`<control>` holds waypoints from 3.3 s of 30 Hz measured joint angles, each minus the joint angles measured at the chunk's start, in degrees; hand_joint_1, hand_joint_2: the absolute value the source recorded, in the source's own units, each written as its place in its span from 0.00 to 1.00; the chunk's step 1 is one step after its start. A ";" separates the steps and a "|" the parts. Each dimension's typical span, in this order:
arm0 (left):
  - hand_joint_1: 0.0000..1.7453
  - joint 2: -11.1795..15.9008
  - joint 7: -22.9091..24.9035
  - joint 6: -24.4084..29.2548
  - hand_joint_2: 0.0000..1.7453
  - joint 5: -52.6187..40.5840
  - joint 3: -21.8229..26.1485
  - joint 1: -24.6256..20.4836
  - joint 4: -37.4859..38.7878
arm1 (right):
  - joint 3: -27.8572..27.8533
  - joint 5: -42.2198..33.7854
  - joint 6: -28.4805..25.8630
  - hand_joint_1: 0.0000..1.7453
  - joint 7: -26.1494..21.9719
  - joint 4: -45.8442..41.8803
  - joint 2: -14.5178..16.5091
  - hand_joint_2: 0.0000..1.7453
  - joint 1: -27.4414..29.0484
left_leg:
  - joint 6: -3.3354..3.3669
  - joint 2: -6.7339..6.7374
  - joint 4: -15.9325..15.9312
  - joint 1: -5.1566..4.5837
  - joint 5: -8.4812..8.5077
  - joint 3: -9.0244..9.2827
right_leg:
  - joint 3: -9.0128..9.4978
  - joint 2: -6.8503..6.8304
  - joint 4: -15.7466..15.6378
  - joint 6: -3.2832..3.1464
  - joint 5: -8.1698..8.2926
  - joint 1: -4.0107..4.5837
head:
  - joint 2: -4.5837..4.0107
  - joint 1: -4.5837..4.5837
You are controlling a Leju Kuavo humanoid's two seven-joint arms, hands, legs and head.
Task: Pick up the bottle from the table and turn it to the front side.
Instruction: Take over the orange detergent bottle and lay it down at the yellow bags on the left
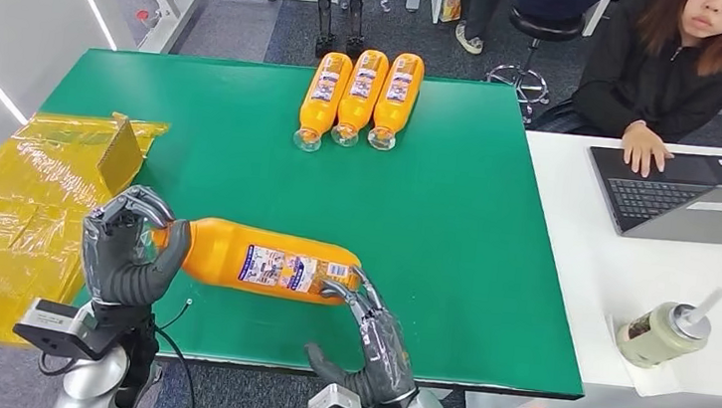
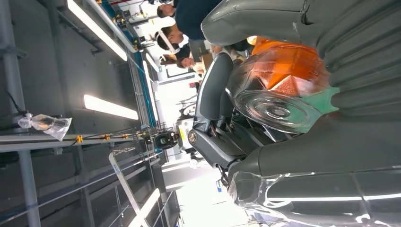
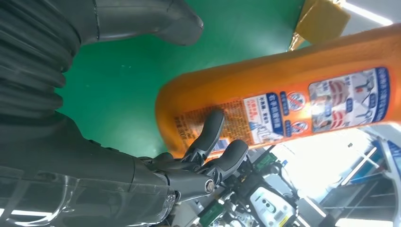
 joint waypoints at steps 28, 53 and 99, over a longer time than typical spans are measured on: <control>1.00 3.16 -1.91 16.25 1.00 -13.05 2.69 -6.98 9.14 | -2.09 -4.68 -13.78 0.00 -7.01 4.25 -0.64 1.00 0.86 | -0.05 -0.01 0.00 0.01 0.04 0.01 | 0.00 0.00 0.06 -0.01 0.01 0.01 | 0.00 -0.01; 1.00 20.24 6.80 30.64 1.00 -34.44 -1.73 -13.97 17.53 | -3.15 -8.75 -14.23 0.00 -8.21 6.35 -1.93 1.00 0.50 | -0.08 0.07 0.00 0.02 0.05 0.01 | -0.07 0.10 0.10 -0.03 0.01 0.01 | 0.00 -0.01; 1.00 40.68 24.76 -17.59 1.00 -54.18 -34.19 -41.93 17.76 | -8.38 -8.82 -15.76 0.00 -5.23 0.32 -3.73 1.00 7.12 | -0.21 0.27 -0.02 0.04 0.13 -0.06 | -0.25 0.33 0.18 -0.22 0.14 0.02 | 0.00 0.01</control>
